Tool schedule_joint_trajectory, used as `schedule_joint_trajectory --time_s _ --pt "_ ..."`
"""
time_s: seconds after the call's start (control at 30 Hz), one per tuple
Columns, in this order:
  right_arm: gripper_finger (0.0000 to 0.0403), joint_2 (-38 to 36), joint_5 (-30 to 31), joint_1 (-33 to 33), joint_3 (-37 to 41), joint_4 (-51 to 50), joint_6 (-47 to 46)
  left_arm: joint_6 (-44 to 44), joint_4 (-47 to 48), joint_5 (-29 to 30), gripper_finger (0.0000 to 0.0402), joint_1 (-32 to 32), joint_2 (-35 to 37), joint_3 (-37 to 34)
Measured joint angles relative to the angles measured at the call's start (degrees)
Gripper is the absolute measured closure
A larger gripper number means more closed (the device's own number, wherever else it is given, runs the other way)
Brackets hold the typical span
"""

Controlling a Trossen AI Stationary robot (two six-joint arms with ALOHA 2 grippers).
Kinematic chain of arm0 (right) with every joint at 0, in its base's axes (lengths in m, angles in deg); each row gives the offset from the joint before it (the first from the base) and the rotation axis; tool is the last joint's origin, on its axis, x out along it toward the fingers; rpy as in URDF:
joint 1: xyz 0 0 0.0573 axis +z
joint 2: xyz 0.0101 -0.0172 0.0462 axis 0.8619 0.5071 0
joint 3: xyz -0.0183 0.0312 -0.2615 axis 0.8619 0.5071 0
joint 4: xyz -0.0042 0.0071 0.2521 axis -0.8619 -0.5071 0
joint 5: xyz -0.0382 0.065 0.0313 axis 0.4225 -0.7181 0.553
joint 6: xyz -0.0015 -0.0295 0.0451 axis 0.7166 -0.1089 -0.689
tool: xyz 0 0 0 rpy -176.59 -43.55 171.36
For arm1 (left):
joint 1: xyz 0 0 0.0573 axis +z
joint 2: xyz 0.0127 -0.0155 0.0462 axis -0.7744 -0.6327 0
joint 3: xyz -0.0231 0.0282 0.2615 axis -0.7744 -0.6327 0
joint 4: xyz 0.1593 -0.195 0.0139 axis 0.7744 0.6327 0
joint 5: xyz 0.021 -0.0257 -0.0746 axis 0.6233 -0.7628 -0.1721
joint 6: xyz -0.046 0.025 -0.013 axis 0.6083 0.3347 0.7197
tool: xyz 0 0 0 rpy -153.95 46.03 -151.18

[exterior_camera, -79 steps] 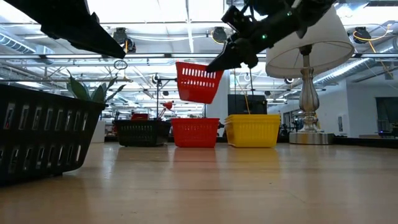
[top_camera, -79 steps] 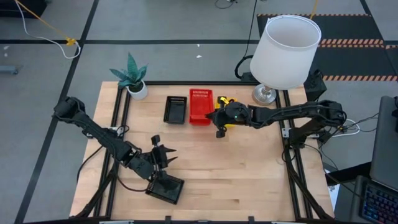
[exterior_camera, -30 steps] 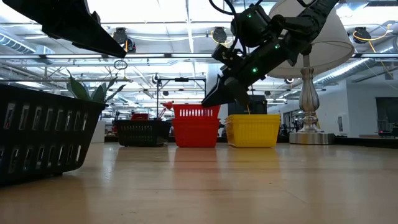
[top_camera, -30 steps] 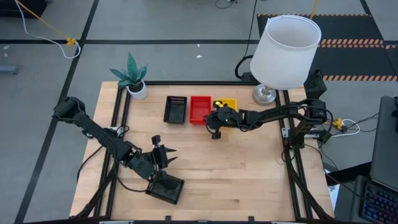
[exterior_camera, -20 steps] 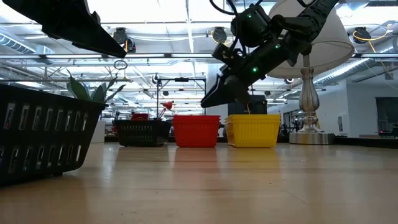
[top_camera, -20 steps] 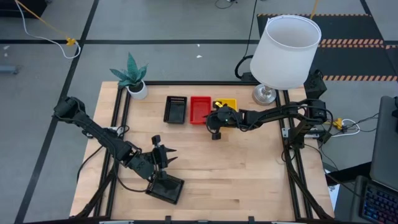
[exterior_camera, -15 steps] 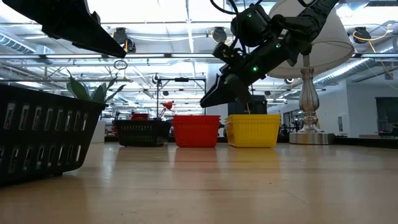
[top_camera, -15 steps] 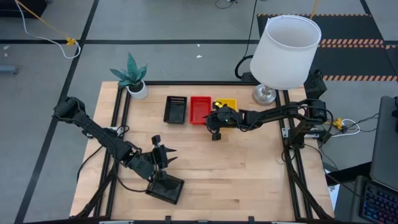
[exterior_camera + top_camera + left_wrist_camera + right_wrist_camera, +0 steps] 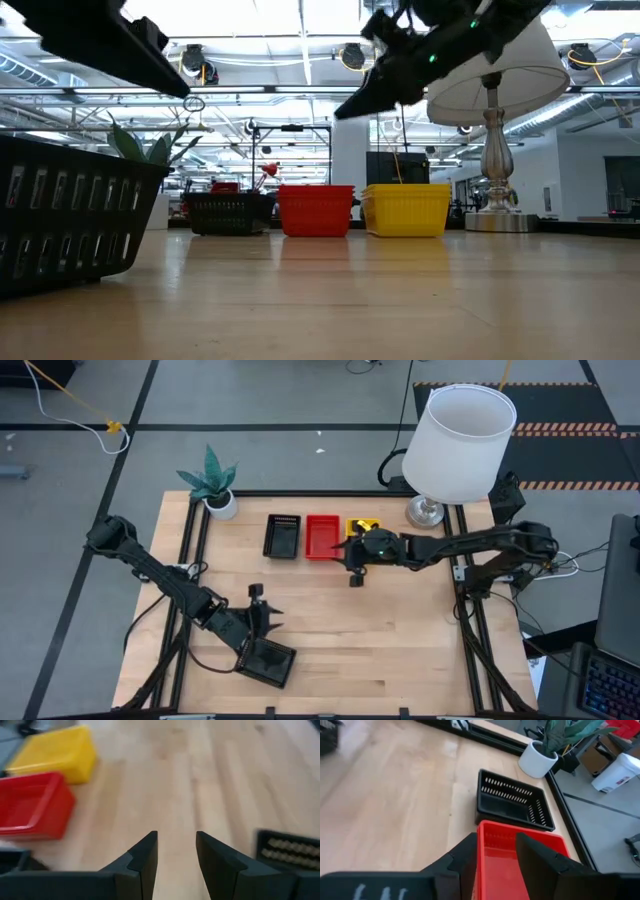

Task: Stack baskets by color
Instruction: Stack the bottom black bin on the stacked black bins

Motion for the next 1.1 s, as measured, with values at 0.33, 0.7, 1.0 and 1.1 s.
schedule_joint_trajectory --time_s 0.33,0.7,1.0,1.1 --pt "0.0273 -11.6 0.0 3.6 0.0 -11.5 -2.2 1.8 25.5 -12.4 0.0266 -1.6 0.0 11.0" --pt "0.0273 -14.1 0.1 4.9 0.0 -13.1 -2.3 -20.6 31.4 -25.9 0.0266 -7.2 0.0 12.9" --pt "0.0273 -14.1 0.1 4.9 0.0 -13.0 -2.2 -26.1 30.6 -26.0 0.0266 -11.4 -3.2 12.9" --pt "0.0273 -14.1 0.1 4.9 0.0 -13.1 -2.1 -26.6 30.4 -26.4 0.0266 -12.1 -6.5 12.9"
